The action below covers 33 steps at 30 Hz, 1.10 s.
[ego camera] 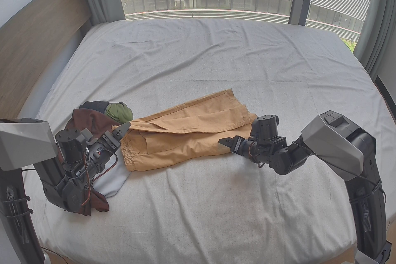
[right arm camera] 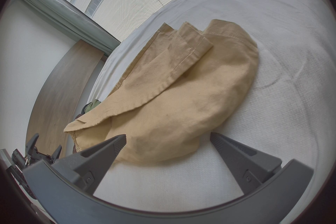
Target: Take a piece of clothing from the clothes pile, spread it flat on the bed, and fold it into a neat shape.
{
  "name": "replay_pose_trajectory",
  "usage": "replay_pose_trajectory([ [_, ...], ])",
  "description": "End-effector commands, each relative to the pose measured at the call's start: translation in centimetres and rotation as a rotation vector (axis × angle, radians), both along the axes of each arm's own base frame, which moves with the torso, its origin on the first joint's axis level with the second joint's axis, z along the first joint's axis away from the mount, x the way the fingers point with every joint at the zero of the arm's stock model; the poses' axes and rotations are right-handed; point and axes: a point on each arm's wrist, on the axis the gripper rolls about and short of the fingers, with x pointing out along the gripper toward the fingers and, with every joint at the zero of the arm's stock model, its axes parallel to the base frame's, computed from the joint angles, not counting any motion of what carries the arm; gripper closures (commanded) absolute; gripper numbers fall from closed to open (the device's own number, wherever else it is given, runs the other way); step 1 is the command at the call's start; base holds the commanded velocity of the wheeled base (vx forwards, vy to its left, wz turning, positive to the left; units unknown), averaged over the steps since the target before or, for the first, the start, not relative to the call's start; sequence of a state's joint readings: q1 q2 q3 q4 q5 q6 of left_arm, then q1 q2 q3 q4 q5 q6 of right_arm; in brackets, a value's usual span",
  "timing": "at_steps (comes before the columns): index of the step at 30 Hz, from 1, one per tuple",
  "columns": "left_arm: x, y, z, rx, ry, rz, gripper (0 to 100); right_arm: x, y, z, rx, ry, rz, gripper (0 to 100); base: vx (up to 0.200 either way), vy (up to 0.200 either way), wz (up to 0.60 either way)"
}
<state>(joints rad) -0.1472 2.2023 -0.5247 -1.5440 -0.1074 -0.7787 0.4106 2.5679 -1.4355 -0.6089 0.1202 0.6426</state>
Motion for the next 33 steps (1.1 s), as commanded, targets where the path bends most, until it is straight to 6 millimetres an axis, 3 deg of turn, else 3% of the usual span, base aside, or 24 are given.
replay_pose_trajectory([
  [1, 0.0, 0.0, -0.1, 0.0, 0.001, 0.002, 0, 0.6, 1.4, -1.2, 0.015, -0.005, 0.013, 0, 0.0, 0.0, 0.0],
  [5, 0.0, 0.1, 0.0, -0.001, -0.002, 0.003, 0, 1.0, 3.0, -1.7, 0.025, -0.03, 0.018, 0, 0.0, 0.0, 0.0],
  [13, 0.1, 0.2, 0.1, -0.001, -0.005, 0.006, 0, 1.7, 3.4, -2.4, 0.024, -0.05, -0.007, 0, 0.0, 0.0, 0.0],
  [14, 0.1, 0.2, 0.1, -0.001, -0.005, 0.006, 0, 1.7, 3.4, -2.4, 0.025, -0.052, -0.007, 100, 0.0, 0.0, 0.0],
  [24, 0.2, 0.3, 0.0, -0.002, -0.003, 0.01, 0, 1.2, 2.6, -2.6, 0.024, -0.073, -0.016, 100, 0.0, 0.0, 0.0],
  [27, 0.2, 0.3, 0.0, -0.002, -0.004, 0.011, 0, 0.9, 2.1, -0.8, 0.031, -0.099, -0.022, 100, 0.0, 0.0, 0.0],
  [33, 0.2, 0.3, 0.1, -0.004, -0.005, 0.011, 0, -0.4, 0.8, 0.3, -0.026, -0.12, -0.005, 100, 0.0, 0.0, 0.0],
])
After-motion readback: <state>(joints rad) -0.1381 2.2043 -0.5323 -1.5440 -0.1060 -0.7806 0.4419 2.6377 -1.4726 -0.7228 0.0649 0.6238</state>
